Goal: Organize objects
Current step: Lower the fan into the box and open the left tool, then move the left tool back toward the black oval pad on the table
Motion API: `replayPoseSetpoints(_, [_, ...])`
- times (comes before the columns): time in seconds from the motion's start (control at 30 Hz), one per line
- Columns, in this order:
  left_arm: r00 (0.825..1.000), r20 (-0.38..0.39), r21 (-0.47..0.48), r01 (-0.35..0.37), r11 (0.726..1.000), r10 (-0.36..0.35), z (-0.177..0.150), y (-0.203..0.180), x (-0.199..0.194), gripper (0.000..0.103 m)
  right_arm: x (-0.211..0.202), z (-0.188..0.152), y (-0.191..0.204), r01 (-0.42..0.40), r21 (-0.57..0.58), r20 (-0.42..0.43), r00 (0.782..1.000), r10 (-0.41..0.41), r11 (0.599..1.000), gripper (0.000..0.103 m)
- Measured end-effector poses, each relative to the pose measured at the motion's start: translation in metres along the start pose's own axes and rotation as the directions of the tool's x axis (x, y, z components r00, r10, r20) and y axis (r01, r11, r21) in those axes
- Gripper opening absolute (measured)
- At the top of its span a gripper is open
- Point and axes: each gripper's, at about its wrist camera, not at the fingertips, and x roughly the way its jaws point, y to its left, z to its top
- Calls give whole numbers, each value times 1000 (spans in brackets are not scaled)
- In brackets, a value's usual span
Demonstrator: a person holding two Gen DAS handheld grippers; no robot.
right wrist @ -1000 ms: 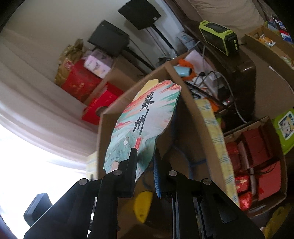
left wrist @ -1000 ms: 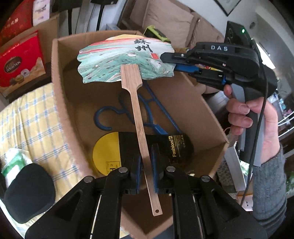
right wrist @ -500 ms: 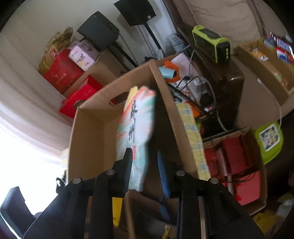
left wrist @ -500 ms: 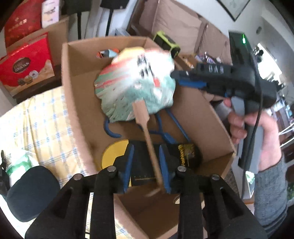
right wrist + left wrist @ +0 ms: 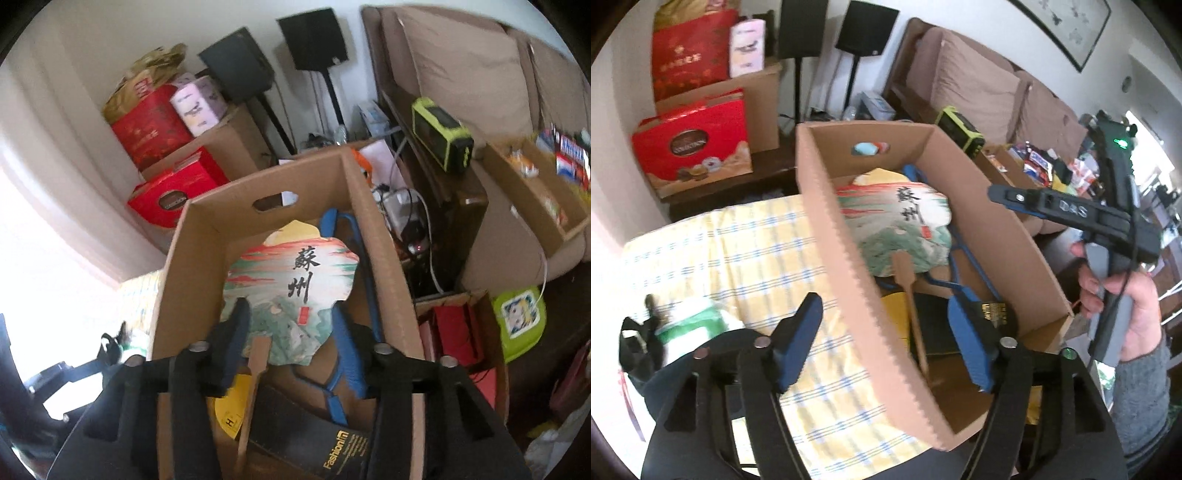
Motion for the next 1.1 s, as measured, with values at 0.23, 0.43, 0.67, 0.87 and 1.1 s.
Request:
replayPoseSetpoints(0.23, [998, 32, -41, -52, 998, 54, -10, 24, -17, 85, -7, -19, 46, 63, -137, 23, 998, -60, 989, 80])
replayPoseSetpoints(0.43, [997, 58, -65, -47, 997, 51, -13, 42, -30, 96, -8, -36, 69, 36, -164, -5, 999, -37, 986, 93])
replayPoseSetpoints(0.67, [991, 106, -77, -78, 994, 86, -18, 53, -50, 103, -17, -58, 106, 67, -240, 14, 998, -66, 969, 100])
replayPoseSetpoints(0.87, [988, 115, -100, -89, 991, 101, -28, 70, -64, 103, -26, -72, 130, 109, -283, 49, 994, -99, 953, 102])
replayPoseSetpoints(1.1, [981, 127, -140, -132, 981, 150, -44, 96, -79, 103, -27, -85, 153, 90, -304, 43, 996, -81, 948, 103])
